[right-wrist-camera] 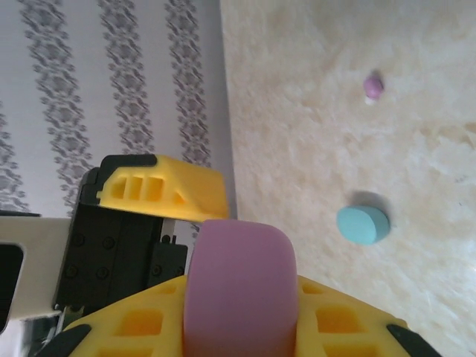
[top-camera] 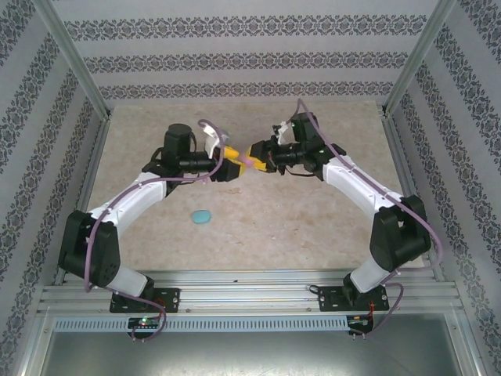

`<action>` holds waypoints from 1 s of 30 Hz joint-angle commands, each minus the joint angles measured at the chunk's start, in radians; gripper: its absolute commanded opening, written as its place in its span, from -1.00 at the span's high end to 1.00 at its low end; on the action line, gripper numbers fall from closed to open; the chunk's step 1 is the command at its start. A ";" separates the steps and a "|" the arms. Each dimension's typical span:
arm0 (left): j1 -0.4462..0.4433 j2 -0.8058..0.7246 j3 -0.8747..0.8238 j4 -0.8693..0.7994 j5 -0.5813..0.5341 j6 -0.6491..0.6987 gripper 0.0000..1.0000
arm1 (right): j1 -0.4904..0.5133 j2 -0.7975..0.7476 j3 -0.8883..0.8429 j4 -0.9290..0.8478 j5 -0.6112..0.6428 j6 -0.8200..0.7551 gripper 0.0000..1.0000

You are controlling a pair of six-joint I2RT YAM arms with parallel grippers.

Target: Insert wireless bluetooth earbuds into charging case

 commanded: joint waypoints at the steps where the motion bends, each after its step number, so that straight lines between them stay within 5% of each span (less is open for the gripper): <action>1: 0.041 -0.009 -0.025 0.366 0.075 -0.200 -0.34 | -0.015 -0.072 0.001 0.106 0.022 0.120 0.62; 7: 0.043 0.099 -0.051 0.882 0.152 -0.492 -0.28 | -0.004 -0.107 0.009 0.189 -0.010 0.234 0.62; 11: 0.034 0.178 -0.017 1.050 0.182 -0.630 -0.11 | 0.013 -0.114 0.004 0.260 -0.032 0.298 0.62; 21: -0.033 0.065 -0.021 0.644 0.164 -0.301 -0.31 | 0.013 -0.156 -0.018 0.276 0.042 0.326 0.63; 30: -0.051 0.061 0.008 0.653 0.112 -0.355 -0.16 | 0.035 -0.164 -0.055 0.370 0.076 0.403 0.63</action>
